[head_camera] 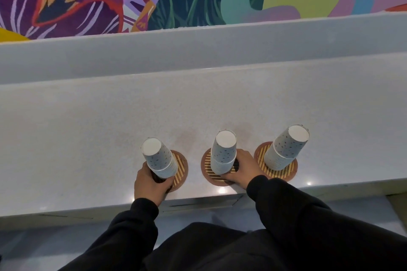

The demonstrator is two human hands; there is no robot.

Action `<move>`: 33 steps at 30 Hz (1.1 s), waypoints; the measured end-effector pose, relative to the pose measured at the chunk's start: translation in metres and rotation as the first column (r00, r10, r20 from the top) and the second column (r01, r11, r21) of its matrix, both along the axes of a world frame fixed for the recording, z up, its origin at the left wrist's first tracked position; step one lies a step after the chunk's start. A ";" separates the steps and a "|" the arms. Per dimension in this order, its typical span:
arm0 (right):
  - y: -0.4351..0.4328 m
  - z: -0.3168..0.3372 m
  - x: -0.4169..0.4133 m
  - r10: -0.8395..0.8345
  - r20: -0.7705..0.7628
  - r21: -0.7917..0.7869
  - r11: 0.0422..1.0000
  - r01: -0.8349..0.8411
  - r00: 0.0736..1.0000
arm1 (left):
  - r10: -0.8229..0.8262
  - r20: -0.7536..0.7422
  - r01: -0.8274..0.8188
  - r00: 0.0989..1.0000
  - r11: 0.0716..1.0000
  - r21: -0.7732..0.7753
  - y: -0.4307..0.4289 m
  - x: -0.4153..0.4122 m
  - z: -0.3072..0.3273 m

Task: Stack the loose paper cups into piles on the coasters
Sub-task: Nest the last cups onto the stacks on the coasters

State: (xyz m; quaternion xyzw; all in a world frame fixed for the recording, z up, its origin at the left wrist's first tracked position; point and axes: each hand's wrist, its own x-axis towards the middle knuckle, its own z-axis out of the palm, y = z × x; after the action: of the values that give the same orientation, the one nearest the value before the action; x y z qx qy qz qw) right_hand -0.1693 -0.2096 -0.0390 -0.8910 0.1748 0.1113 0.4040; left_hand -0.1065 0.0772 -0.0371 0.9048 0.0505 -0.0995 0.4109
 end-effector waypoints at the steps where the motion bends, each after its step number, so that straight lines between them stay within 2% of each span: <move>1: 0.000 -0.001 0.000 -0.003 0.001 0.002 1.000 0.003 1.000 | 0.001 0.002 -0.001 1.000 1.000 -0.001 0.000 0.000 -0.001; 25: -0.008 -0.007 -0.001 0.039 0.078 0.021 0.999 -0.041 0.996 | 0.028 -0.004 -0.028 1.000 1.000 0.009 0.003 0.002 -0.013; 29: -0.012 -0.007 -0.017 -0.052 0.127 0.094 0.995 0.040 0.991 | 0.129 0.099 -0.127 0.987 0.991 -0.028 0.004 -0.016 -0.011; 31: -0.020 -0.006 -0.033 -0.072 0.178 0.077 0.995 0.059 0.981 | 0.198 0.148 -0.192 0.969 0.980 -0.053 -0.003 -0.040 -0.009; 33: -0.029 -0.006 -0.053 -0.052 0.217 0.012 0.999 0.051 0.975 | 0.095 0.240 -0.089 0.966 0.995 -0.035 -0.019 -0.064 -0.010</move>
State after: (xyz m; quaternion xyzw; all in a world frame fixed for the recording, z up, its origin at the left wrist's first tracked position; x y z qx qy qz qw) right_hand -0.2228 -0.2387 -0.0449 -0.8916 0.1521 0.0031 0.4264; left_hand -0.1706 0.0581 -0.0466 0.9018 0.0408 0.0295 0.4291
